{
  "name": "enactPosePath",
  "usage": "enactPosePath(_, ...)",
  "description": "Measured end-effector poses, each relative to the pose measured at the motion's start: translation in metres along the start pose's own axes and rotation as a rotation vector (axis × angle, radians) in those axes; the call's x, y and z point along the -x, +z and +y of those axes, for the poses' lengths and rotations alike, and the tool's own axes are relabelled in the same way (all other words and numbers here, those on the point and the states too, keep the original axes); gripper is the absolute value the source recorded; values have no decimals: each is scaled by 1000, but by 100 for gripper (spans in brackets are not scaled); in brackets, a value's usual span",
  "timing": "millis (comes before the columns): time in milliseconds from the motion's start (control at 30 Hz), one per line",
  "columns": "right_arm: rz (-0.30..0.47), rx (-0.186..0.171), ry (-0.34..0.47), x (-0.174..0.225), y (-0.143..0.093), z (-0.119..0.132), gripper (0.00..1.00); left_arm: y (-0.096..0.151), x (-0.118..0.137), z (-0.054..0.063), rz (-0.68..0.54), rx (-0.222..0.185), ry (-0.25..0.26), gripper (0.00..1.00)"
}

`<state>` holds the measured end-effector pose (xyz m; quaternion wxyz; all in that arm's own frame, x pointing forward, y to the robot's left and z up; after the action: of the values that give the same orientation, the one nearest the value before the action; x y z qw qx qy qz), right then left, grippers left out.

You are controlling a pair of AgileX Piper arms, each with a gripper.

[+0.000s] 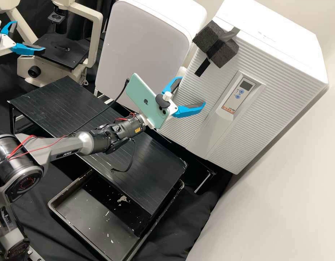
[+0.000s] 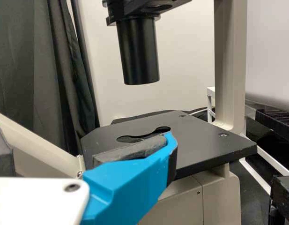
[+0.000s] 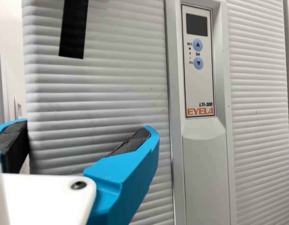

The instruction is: Open the incubator door

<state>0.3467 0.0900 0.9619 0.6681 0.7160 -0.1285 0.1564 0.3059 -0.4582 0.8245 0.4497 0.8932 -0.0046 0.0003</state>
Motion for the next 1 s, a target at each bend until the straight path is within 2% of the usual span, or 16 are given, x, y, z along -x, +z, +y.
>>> enactPosePath(400,-9,6,-8,8,-1,2,0,0,0,0,0,0,0,100)
enactPosePath(533,-13,-1,-1,18,-2,7,0,0,0,0,0,0,0,100)
enactPosePath(767,-13,21,0,28,-4,11,0,0,0,0,0,0,0,100)
enactPosePath(800,-12,26,-1,28,-5,10,100,0,0,0,0,0,0,100)
enactPosePath(900,-12,43,-1,28,-5,10,100,0,0,0,0,0,0,100)
enactPosePath(1000,-11,42,-2,28,-5,10,100,0,0,0,0,0,0,100)
